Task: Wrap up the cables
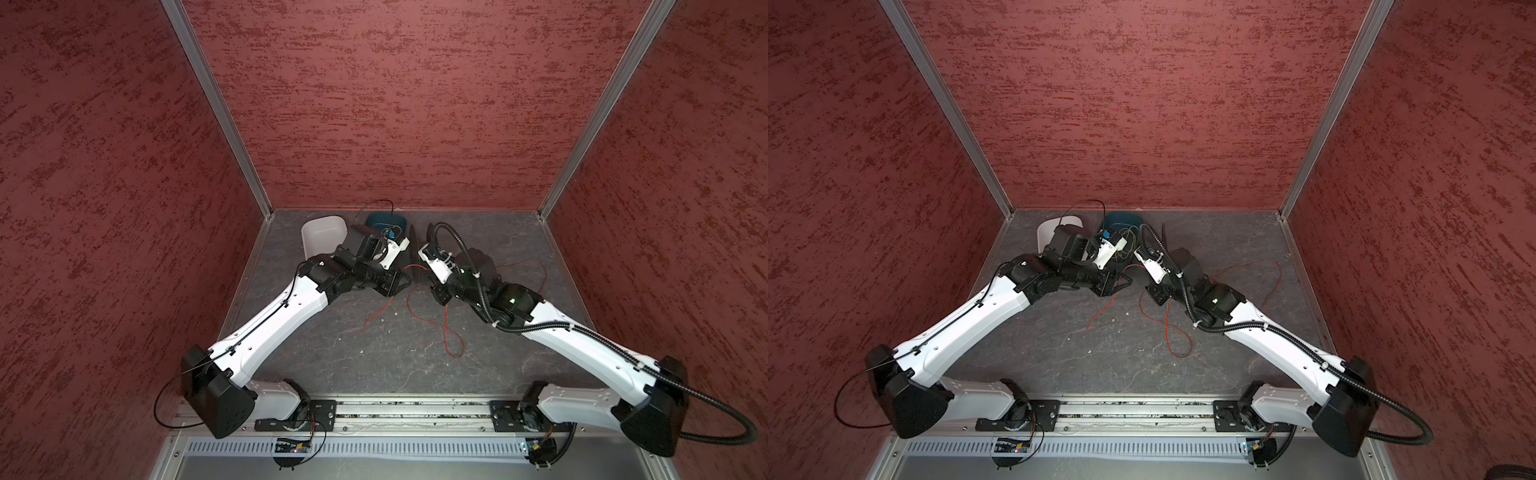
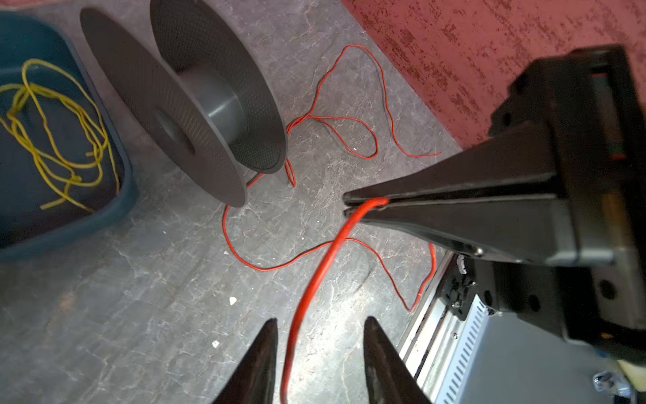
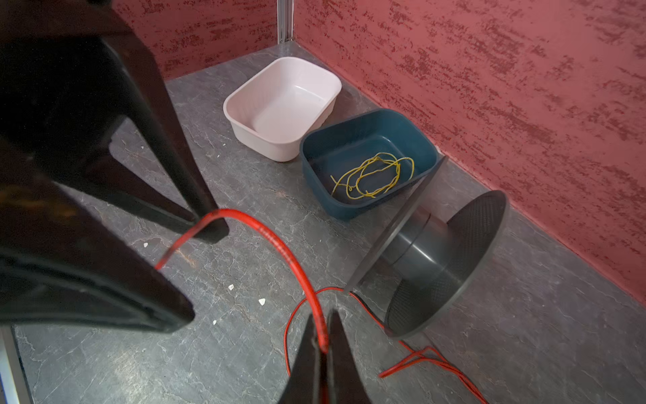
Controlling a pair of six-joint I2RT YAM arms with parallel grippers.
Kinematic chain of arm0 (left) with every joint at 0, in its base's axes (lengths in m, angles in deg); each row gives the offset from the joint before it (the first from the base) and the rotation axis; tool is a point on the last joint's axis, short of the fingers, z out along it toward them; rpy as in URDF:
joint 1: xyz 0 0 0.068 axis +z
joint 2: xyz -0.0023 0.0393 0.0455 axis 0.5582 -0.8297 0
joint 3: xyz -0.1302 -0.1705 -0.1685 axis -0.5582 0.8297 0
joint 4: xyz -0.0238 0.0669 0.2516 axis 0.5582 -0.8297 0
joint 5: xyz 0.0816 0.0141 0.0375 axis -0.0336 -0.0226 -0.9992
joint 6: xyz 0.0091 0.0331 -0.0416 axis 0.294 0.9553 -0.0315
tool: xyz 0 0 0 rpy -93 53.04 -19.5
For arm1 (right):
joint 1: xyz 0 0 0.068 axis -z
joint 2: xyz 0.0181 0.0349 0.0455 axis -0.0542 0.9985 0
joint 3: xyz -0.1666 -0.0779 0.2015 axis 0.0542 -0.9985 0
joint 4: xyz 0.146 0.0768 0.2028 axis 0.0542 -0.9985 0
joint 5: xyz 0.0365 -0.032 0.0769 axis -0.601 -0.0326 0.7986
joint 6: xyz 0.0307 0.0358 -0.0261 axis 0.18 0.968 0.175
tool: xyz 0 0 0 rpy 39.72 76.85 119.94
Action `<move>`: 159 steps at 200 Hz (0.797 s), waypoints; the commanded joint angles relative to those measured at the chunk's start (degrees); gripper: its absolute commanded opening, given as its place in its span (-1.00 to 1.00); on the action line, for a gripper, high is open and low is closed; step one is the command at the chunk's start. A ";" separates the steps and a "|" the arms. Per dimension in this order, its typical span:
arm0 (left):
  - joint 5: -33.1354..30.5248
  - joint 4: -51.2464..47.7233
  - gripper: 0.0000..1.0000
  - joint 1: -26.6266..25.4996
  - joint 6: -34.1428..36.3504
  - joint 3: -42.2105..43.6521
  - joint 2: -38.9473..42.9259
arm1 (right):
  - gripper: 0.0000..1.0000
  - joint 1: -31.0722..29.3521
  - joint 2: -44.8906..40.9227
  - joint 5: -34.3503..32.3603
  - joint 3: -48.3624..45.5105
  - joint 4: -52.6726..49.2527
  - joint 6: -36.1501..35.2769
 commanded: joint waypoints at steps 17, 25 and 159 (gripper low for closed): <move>2.35 5.27 -0.11 2.03 -2.09 5.33 3.36 | -1.00 0.13 -4.29 -1.96 -1.37 4.64 1.87; 2.90 5.98 -0.11 2.39 -2.46 6.33 3.69 | -1.00 0.17 -4.55 -2.46 -1.67 4.72 2.04; 9.18 24.09 -0.05 5.13 -5.28 16.89 5.48 | -1.00 1.78 -4.40 2.22 -3.72 9.54 7.29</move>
